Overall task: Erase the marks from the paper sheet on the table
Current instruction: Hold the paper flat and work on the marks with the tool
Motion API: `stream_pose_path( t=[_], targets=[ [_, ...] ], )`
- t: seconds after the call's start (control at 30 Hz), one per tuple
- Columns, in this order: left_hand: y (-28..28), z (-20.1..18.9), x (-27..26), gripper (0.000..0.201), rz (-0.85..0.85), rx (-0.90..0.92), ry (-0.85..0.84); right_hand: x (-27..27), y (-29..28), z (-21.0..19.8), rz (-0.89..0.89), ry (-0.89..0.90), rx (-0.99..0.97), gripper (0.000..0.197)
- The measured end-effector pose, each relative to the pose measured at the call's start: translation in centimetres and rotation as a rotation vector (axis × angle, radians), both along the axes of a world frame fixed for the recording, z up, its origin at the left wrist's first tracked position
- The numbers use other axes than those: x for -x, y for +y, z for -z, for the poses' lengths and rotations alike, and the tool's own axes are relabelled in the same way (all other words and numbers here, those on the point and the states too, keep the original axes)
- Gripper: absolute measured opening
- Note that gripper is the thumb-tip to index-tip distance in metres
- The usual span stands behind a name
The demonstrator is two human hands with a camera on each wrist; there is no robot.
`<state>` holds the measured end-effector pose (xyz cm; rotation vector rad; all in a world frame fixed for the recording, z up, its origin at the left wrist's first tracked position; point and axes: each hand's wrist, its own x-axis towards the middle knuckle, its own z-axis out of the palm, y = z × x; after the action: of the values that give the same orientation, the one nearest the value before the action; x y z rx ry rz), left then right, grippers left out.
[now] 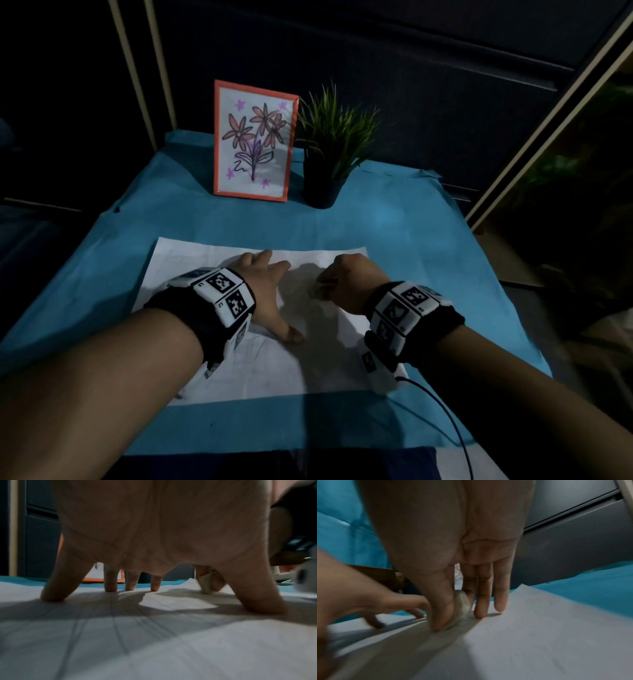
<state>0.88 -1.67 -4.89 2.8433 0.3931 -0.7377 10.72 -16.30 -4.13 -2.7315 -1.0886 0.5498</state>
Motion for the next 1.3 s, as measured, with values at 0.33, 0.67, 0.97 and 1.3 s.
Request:
stream_pose_path(
  t=[0.33, 0.67, 0.97, 1.3],
  targets=[
    [0.0, 0.3, -0.1, 0.13, 0.011, -0.014, 0.0, 0.5, -0.4, 0.0, 0.025, 0.031, -0.036, 0.03],
    [0.1, 0.5, -0.1, 0.13, 0.008, -0.013, 0.008, 0.7, -0.4, -0.5, 0.019, 0.002, -0.005, 0.029],
    [0.3, 0.7, -0.3, 0.136, 0.01, -0.006, 0.034, 1.7, -0.8, -0.9, -0.053, 0.017, 0.089, 0.03],
    [0.1, 0.4, -0.3, 0.132, 0.008, -0.021, 0.056, 2.7, -1.9, -0.6, -0.065, 0.051, 0.104, 0.031]
  ],
)
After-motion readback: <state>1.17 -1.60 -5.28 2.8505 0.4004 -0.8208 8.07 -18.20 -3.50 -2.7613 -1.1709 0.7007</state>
